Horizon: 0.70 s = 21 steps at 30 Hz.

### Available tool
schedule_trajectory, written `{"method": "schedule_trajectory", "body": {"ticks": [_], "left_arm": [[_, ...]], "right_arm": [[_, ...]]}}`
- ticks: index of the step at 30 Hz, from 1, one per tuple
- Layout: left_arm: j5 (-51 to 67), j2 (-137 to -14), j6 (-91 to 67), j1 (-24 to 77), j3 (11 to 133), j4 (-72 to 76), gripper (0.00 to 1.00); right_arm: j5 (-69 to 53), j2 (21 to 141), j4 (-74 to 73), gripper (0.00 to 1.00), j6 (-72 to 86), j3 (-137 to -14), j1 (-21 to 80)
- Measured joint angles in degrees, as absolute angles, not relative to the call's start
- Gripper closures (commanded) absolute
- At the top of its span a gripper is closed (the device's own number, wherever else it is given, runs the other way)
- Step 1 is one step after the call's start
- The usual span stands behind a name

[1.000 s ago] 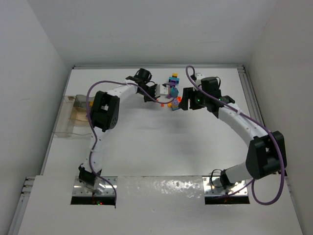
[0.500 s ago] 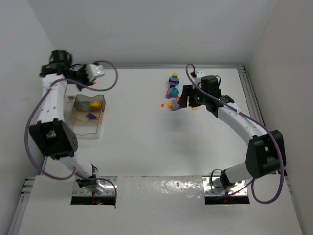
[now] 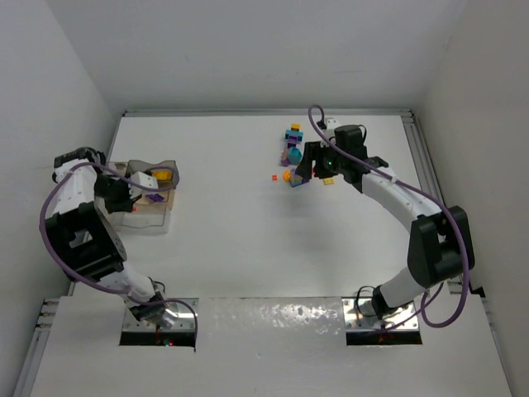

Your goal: Sort the legos into containers by color

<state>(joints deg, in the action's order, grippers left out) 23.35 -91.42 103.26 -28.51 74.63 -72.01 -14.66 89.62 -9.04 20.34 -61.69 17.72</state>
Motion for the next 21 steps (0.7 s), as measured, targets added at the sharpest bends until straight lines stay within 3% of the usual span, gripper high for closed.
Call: {"method": "schedule_trajectory", "body": {"ticks": [6, 7, 9, 15, 21], "left_arm": [[23.86, -93.34, 108.86, -28.49, 69.97, -69.21, 0.95], [24.27, -93.97, 109.47, -28.49, 69.63, -68.79, 0.91], [25.43, -95.11, 110.63, -28.49, 69.41, -68.05, 0.73], [28.64, -95.39, 111.26, -28.49, 70.13, -66.57, 0.55], [30.46, -97.1, 112.18, -28.45, 75.29, -69.65, 0.55]], "right_arm": [[-14.87, 89.62, -9.08, 0.37, 20.34, -61.87, 17.72], [-14.9, 89.62, -9.08, 0.37, 20.34, -61.87, 17.72], [-14.96, 89.62, -9.13, 0.37, 20.34, -61.87, 17.72], [-15.0, 89.62, -9.37, 0.37, 20.34, -61.87, 17.72], [-15.0, 89.62, -9.52, 0.37, 20.34, -61.87, 17.72]]}}
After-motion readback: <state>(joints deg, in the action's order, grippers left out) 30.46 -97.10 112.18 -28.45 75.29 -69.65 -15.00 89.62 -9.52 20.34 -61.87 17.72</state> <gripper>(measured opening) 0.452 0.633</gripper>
